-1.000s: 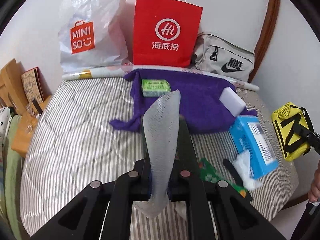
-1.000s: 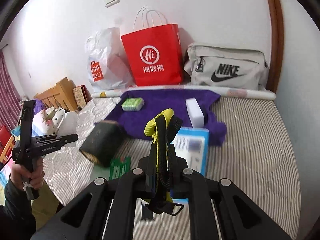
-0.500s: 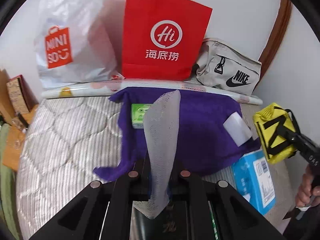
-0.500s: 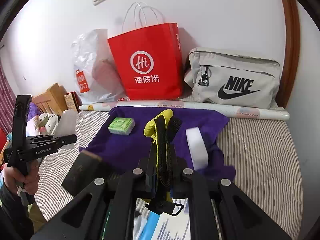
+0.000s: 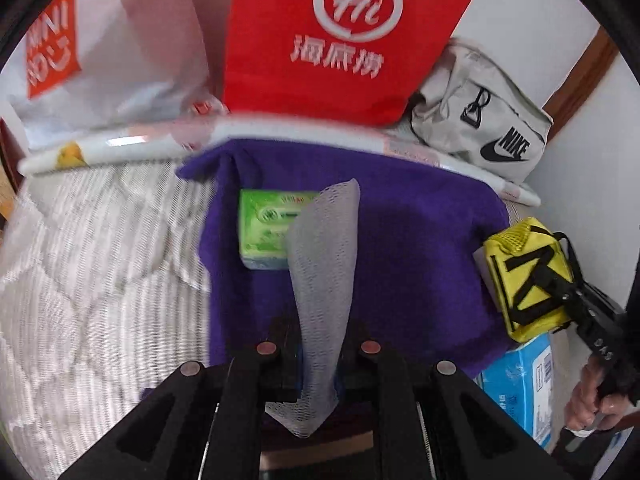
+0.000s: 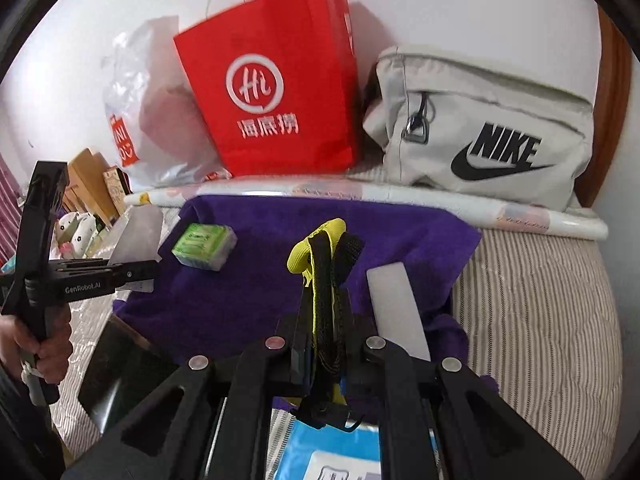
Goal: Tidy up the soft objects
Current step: 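Open the left gripper over the towel while the right gripper releases the pouch onto it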
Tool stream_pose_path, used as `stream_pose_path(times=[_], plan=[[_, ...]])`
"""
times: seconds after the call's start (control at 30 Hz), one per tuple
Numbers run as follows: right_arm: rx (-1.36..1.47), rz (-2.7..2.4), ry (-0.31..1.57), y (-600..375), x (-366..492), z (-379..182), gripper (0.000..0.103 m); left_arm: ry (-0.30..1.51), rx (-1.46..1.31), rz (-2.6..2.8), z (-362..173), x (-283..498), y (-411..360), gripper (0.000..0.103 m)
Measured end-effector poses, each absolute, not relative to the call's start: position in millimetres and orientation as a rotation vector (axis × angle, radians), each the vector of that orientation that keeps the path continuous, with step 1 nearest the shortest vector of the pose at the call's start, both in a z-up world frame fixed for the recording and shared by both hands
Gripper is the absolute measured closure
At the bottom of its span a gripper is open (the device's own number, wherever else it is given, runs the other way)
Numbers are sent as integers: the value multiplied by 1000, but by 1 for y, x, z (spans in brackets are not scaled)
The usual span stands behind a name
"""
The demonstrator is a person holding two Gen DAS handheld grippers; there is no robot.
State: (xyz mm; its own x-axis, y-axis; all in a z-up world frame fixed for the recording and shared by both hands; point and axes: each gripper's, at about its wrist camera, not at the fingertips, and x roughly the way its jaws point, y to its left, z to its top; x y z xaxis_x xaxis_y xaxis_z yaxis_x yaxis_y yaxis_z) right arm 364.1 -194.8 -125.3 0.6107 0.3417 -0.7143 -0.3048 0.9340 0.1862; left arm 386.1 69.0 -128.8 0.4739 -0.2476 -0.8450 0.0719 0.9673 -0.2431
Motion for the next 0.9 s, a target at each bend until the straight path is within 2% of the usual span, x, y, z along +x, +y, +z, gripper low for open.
stream_pose_path(times=[0.4, 0.6, 0.63, 0.67, 0.73, 0.77, 0.83, 0.9], plan=[[34, 369, 922, -186, 386, -148, 93, 1137, -159, -226, -153, 405, 58, 91], [57, 357, 937, -189, 391, -152, 92, 1183, -158, -241, -162, 411, 52, 77], [53, 353, 936, -189, 391, -152, 92, 1180, -161, -246, -161, 411, 52, 70], [49, 349, 937, -189, 391, -151, 92, 1172, -157, -247, -160, 411, 51, 58], [47, 348, 938, -191, 390, -150, 92, 1145, -132, -231, -154, 409, 49, 41], [48, 350, 937, -192, 389, -149, 91, 1132, -125, -228, -152, 408, 49, 40], [46, 355, 935, -194, 386, -145, 84, 1120, -120, -224, -147, 406, 50, 40], [35, 351, 919, -196, 382, -139, 64, 1117, -118, -213, -143, 404, 50, 39]])
